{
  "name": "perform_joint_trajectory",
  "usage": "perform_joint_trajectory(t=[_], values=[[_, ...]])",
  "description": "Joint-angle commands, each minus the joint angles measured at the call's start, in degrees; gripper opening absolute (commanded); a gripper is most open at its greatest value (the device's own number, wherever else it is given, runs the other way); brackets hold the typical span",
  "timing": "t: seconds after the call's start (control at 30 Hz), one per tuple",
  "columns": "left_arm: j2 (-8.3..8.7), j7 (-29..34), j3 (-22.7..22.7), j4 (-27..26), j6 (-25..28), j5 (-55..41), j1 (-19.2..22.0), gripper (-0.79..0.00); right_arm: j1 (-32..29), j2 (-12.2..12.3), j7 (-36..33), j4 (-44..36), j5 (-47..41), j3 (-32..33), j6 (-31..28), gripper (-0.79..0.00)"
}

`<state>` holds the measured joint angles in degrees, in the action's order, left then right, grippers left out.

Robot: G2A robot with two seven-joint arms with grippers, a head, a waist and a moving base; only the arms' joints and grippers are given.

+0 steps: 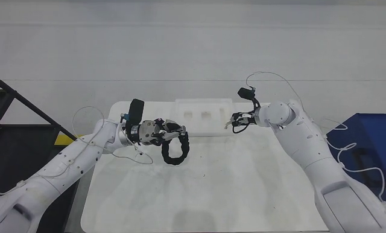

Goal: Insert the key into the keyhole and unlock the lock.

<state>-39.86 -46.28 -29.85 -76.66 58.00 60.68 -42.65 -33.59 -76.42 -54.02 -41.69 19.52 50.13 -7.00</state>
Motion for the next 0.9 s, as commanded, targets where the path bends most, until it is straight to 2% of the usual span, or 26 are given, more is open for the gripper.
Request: perform_joint_trajectory(t=[0.0,0.87], values=[[0.00,0.00,0.00,0.00,0.00,0.00,0.00,-0.785,0.15,-0.18,0.06,0.35,-0.16,-0.18,-0.14,-0.785],[0.00,0.00,0.00,0.00,0.00,0.00,0.00,-0.785,1.69,-1.76,0.66,4.94,-0.56,-1.34,-0.95,-0.785]])
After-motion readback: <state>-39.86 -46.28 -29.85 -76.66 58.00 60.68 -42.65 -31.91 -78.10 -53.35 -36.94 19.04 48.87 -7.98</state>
